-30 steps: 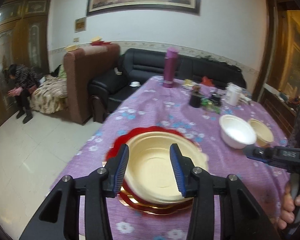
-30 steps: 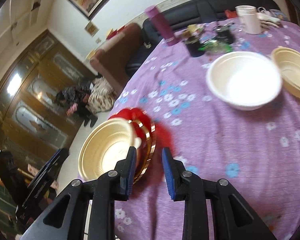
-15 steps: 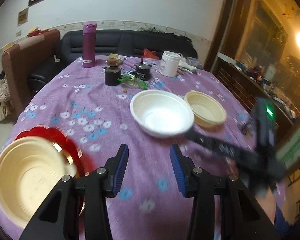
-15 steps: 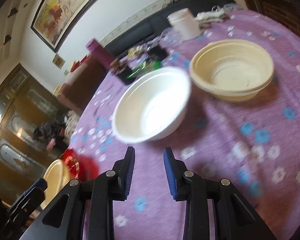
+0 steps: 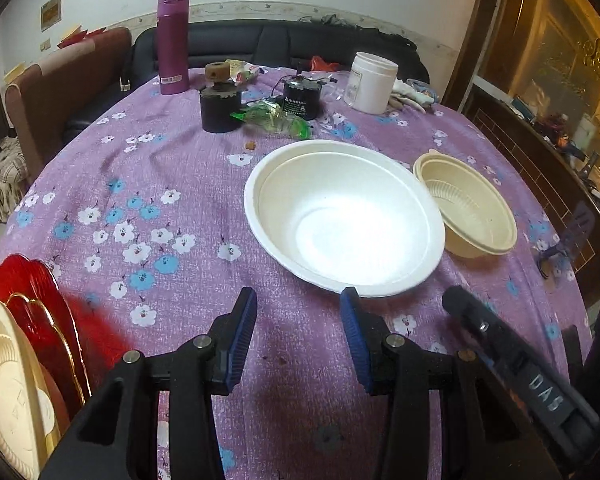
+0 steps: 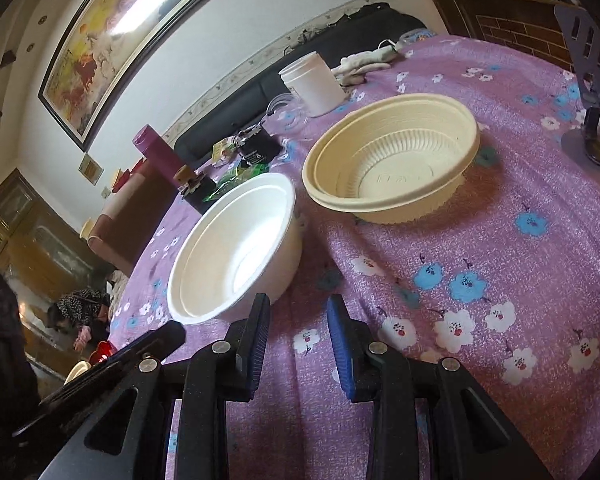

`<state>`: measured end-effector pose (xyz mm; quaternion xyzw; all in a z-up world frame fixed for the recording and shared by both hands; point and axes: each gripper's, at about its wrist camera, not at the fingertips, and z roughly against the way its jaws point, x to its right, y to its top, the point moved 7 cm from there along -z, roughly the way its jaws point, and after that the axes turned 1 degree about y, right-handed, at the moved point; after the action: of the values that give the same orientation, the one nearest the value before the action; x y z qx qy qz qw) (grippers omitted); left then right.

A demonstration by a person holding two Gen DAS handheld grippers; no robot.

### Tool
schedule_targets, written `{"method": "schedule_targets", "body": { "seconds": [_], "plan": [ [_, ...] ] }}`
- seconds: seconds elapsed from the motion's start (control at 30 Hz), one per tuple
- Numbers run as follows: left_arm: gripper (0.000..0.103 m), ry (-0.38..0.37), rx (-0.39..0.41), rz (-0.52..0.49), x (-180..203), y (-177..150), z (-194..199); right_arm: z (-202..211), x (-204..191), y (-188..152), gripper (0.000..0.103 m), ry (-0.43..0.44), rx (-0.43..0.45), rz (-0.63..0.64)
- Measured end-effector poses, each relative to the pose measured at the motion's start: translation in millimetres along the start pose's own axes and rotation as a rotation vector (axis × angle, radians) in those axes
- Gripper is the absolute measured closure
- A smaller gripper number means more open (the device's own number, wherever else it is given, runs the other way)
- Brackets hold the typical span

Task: Organize plates and bowls
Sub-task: 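Move both tools toward the white paper bowl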

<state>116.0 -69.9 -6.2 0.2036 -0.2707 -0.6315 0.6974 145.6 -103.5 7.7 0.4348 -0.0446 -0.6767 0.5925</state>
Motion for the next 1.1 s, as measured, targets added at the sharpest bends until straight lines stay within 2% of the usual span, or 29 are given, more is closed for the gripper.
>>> {"method": "schedule_targets", "body": {
  "seconds": [0.2,0.6,0.8,1.1],
  "plan": [
    [0.061,0.028,0.032,-0.044,11,7,7,-12,16,-5,0.071,-0.031,-0.048,-0.067],
    [0.061,0.078,-0.054,0.004,1,-13,-4,-15,18,-10,0.071,-0.036,-0.078,-0.079],
    [0.061,0.097,-0.097,-0.003,4,-16,-10,-17,18,-8,0.071,-0.043,-0.072,-0.077],
    [0.061,0.127,-0.091,-0.026,11,-7,-3,-17,19,-7,0.071,-0.039,-0.073,-0.081]
  ]
}}
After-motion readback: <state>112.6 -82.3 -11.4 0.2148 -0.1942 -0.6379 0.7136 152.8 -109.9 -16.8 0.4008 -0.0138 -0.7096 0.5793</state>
